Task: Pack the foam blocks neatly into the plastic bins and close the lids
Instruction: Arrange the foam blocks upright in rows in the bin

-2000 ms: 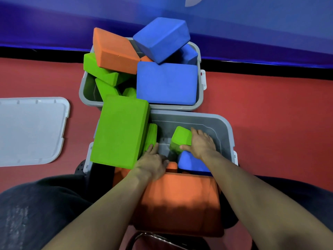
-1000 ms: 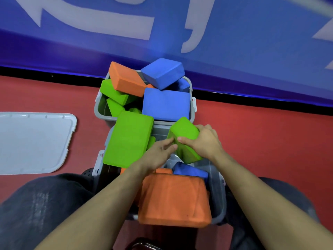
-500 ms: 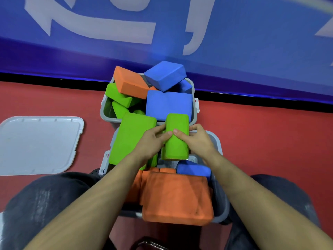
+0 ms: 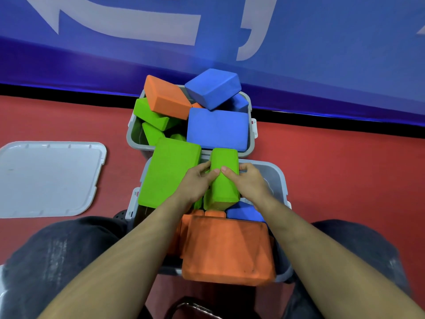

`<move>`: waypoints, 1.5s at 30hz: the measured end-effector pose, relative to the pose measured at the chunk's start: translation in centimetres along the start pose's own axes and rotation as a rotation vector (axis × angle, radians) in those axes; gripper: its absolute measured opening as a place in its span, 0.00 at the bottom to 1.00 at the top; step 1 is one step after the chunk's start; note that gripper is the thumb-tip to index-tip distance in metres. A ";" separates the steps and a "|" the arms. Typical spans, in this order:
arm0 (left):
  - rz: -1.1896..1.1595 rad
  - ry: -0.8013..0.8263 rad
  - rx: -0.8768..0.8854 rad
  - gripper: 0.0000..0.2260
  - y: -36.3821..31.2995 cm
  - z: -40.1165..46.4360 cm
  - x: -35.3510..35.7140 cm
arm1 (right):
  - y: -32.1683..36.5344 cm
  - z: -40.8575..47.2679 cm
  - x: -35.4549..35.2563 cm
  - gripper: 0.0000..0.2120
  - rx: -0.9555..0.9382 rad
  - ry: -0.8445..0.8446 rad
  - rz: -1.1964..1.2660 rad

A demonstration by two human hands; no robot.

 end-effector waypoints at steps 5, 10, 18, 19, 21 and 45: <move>0.174 -0.072 -0.005 0.11 2.3 1.8 -1.1 | -2.3 2.2 2.2 0.19 0.062 0.075 0.051; 0.460 -0.085 -0.076 0.18 5.9 3.1 -0.3 | -6.4 4.7 3.8 0.20 0.103 0.061 -0.019; 0.658 0.030 -0.178 0.27 9.5 3.6 2.3 | -12.2 7.5 5.1 0.08 0.326 0.061 -0.014; 0.669 0.058 -0.198 0.25 10.2 3.7 2.5 | -13.0 7.9 5.5 0.08 0.348 0.063 -0.014; 0.699 0.084 -0.154 0.27 11.8 4.6 3.2 | -14.3 8.7 6.0 0.05 0.366 0.071 -0.038; 0.691 0.256 -0.171 0.25 10.0 3.9 4.2 | -13.3 7.8 -1.2 0.37 0.286 0.332 -0.667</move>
Point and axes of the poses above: each hand's wrist, its own z-axis towards the middle knuckle, its own x-axis out of the palm, y = z × x, the point moved 10 cm from there along z, towards the middle knuckle, and after that the axes turned 6 degrees about z, right-handed, at the moved point
